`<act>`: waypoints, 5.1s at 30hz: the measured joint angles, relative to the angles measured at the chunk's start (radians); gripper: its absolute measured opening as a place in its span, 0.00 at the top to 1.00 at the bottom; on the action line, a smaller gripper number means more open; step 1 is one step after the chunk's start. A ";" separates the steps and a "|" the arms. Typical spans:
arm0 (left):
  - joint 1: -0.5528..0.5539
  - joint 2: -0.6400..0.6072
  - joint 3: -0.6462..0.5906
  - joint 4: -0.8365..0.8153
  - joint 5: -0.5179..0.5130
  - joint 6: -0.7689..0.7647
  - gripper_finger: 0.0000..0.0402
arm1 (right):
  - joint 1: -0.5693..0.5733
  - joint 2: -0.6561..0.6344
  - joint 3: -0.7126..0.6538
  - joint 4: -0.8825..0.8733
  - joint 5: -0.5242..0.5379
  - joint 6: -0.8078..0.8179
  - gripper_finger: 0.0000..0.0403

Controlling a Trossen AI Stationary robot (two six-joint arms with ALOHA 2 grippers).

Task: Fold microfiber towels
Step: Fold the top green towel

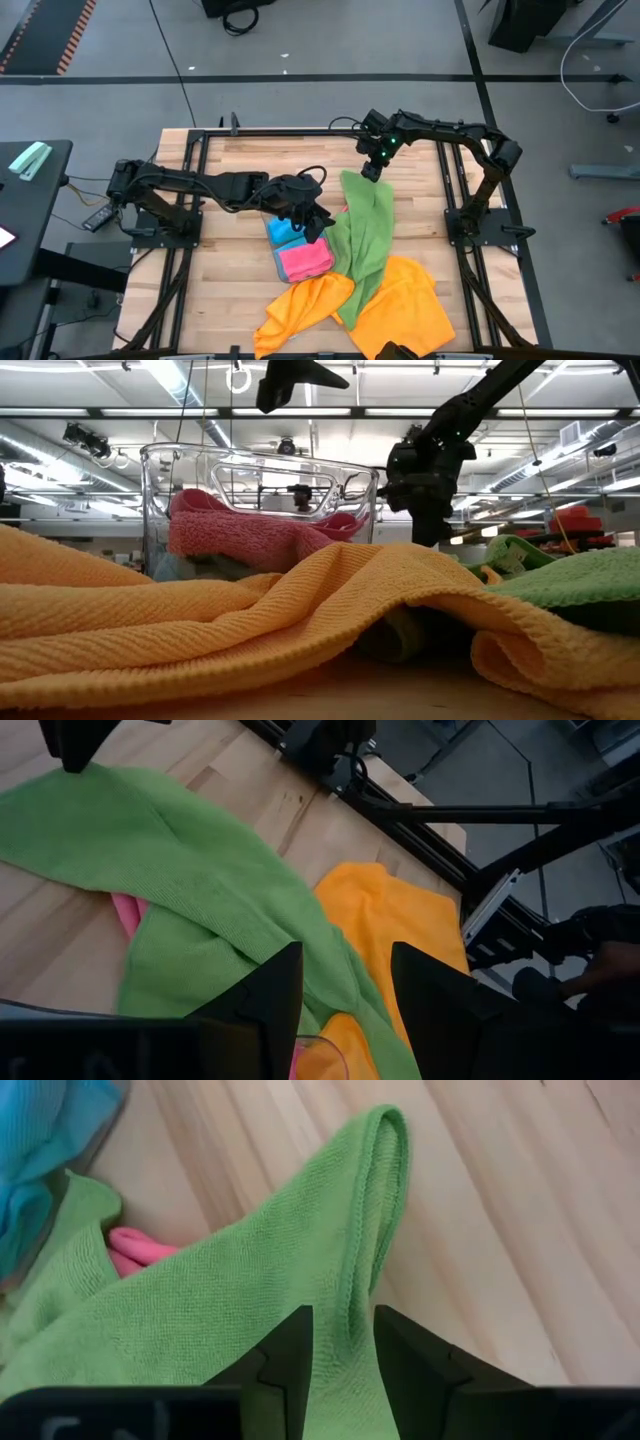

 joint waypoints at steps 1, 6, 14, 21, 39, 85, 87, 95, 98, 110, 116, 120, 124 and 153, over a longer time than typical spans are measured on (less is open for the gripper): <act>0.000 0.000 0.000 0.000 0.000 0.000 0.60 | 0.000 0.000 0.000 -0.001 0.000 -0.009 0.70; 0.000 0.000 0.000 0.000 0.000 0.000 0.60 | 0.005 0.000 -0.010 -0.005 -0.001 -0.026 0.73; 0.000 0.000 0.000 0.000 0.000 0.000 0.60 | 0.020 0.000 -0.039 -0.006 -0.003 -0.035 0.86; 0.000 0.000 0.000 0.000 0.000 0.017 0.60 | 0.020 0.000 -0.038 0.005 -0.005 -0.004 0.90; 0.000 0.000 0.000 0.000 0.030 0.070 0.60 | 0.030 -0.008 0.281 -0.156 -0.356 0.237 0.90; 0.058 -0.019 0.001 -0.182 -0.057 -0.036 0.60 | 0.219 -0.277 0.344 0.390 -0.047 0.492 0.90; 0.057 -0.023 0.014 -0.169 -0.110 -0.033 0.60 | 0.225 -0.302 0.382 0.363 0.010 0.479 0.90; 0.057 -0.031 0.145 -0.201 -0.340 0.136 0.60 | 0.275 -0.319 0.612 0.171 0.255 0.350 0.90; 0.060 -0.032 0.173 -0.206 -0.431 0.202 0.58 | 0.297 -0.312 0.692 0.150 0.323 0.322 0.90; 0.106 -0.042 0.181 -0.142 -0.456 0.252 0.38 | 0.308 -0.283 0.920 -0.074 0.245 0.259 0.90; 0.126 -0.031 0.182 0.002 -0.350 0.252 0.36 | 0.336 -0.282 0.961 -0.232 0.222 0.255 0.90; 0.124 -0.001 0.181 0.041 -0.267 0.267 0.32 | 0.381 -0.282 0.962 -0.251 0.171 0.247 0.90; 0.124 0.035 0.180 0.112 -0.189 0.372 0.29 | 0.424 -0.282 0.963 -0.260 0.106 0.229 0.90; 0.084 0.021 0.182 0.262 0.149 0.435 0.38 | 0.458 -0.294 0.963 -0.283 0.097 0.218 0.90</act>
